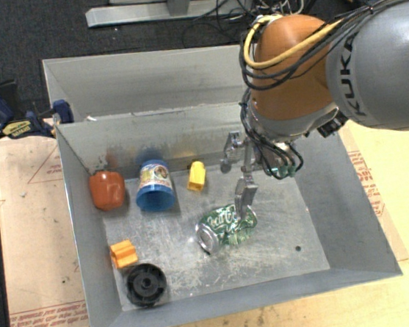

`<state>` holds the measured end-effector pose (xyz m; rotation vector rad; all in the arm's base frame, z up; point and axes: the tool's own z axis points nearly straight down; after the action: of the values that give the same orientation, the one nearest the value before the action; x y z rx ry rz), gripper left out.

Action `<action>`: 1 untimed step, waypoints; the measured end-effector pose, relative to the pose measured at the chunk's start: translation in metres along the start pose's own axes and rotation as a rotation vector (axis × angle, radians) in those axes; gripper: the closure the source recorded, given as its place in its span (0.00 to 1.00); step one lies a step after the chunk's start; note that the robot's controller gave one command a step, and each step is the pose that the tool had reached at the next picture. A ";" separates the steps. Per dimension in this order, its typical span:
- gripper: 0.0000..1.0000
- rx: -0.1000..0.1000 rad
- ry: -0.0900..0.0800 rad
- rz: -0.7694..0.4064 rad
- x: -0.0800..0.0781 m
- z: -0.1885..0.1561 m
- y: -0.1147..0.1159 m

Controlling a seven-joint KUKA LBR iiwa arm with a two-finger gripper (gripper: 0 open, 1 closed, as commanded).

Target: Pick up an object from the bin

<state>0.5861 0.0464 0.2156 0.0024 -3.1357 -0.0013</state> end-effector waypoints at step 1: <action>0.00 0.000 -0.007 0.001 -0.002 -0.004 0.000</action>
Offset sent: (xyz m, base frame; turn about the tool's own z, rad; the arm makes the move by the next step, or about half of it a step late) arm 0.0005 0.0311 -0.1046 -0.5321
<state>0.5877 0.0462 0.2194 0.0006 -3.1429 -0.0020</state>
